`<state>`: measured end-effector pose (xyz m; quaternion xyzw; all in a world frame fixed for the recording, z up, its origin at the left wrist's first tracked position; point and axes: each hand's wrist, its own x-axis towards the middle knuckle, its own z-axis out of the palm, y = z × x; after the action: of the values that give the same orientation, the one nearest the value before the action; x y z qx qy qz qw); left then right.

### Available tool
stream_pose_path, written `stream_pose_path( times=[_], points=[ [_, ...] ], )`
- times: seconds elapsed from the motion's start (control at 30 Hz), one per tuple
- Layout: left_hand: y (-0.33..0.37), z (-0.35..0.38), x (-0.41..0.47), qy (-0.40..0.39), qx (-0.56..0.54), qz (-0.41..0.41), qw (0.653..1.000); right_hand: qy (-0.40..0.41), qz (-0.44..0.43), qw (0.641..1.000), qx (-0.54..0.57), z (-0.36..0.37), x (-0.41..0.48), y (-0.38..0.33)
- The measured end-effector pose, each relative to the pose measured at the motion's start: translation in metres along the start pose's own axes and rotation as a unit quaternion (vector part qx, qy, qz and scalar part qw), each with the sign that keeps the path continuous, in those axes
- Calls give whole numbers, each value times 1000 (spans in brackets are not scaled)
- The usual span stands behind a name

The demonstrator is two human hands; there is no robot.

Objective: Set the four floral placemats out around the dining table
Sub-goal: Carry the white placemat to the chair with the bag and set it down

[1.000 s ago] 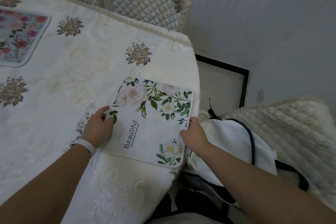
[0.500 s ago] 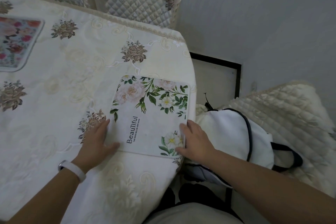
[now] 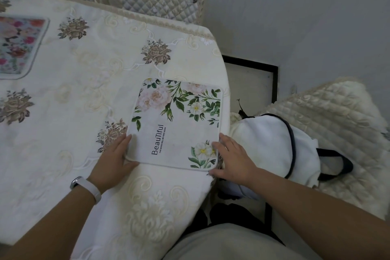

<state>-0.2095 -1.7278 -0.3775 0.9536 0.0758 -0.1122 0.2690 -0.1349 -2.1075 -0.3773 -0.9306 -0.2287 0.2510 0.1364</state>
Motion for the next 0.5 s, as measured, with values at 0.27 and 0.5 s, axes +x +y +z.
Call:
stream_pose_path(
  times=[0.27, 0.5],
  points=[
    [-5, -1, 3, -6, 16, -14, 1000, 12, 17, 999, 26, 6, -3, -5],
    [-1, 0, 1, -11, 15, -26, 999, 3, 11, 1000, 16, 3, -2, -7]
  ],
)
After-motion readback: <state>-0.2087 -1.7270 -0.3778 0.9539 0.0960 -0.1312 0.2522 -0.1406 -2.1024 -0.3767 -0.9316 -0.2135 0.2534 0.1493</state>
